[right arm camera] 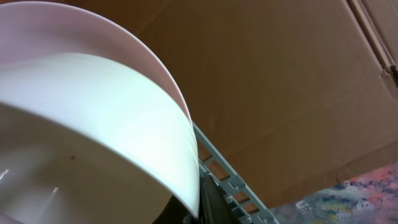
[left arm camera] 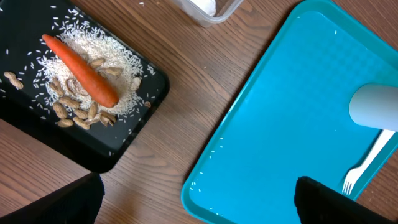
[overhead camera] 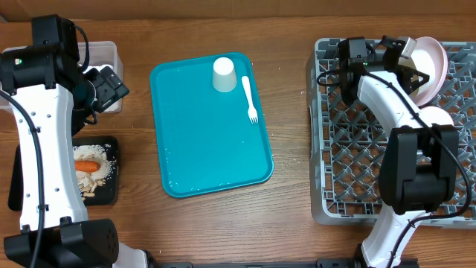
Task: Sort waste into correct bins and load items into the dishwasher rack
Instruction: 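Set the bowl upright in the rack's back right and open the right gripper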
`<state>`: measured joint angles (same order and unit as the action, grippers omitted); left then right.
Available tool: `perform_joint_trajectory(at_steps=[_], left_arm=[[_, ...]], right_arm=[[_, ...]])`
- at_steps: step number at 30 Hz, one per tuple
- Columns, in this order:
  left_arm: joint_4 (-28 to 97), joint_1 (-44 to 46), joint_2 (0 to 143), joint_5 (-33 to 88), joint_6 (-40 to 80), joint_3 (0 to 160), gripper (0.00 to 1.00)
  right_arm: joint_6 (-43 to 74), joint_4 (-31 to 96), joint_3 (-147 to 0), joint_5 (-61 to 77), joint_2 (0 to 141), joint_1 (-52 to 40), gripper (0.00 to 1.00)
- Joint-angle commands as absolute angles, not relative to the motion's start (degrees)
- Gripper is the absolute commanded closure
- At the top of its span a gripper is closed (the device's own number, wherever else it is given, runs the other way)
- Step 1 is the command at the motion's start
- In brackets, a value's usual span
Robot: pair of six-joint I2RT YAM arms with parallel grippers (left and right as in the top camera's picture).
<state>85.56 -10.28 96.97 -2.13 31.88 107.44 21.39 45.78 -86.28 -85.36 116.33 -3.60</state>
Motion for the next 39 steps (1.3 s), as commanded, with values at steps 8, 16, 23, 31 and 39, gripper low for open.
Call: perform_joint_trajectory(at_steps=[8, 16, 23, 31, 39], left_arm=[[85.4, -10.6, 96.8, -1.9, 33.0, 107.9, 0.00], [85.4, -10.6, 96.8, -1.9, 33.0, 107.9, 0.00], [85.4, -10.6, 96.8, -1.9, 33.0, 107.9, 0.00], [85.4, -10.6, 96.8, -1.9, 33.0, 107.9, 0.00], [85.4, -10.6, 96.8, -1.9, 33.0, 107.9, 0.00]], right_arm=[[22.3, 45.6, -85.4, -83.4, 116.1, -3.9, 0.96], [22.7, 44.0, -81.4, -81.0, 116.2, -4.9, 0.96], [22.7, 43.1, -79.0, -84.2, 116.4, -4.9, 0.96], [22.3, 45.6, -79.3, -78.4, 116.4, -6.1, 0.64], [22.4, 51.9, -81.6, -53.8, 114.1, -7.8, 0.65]])
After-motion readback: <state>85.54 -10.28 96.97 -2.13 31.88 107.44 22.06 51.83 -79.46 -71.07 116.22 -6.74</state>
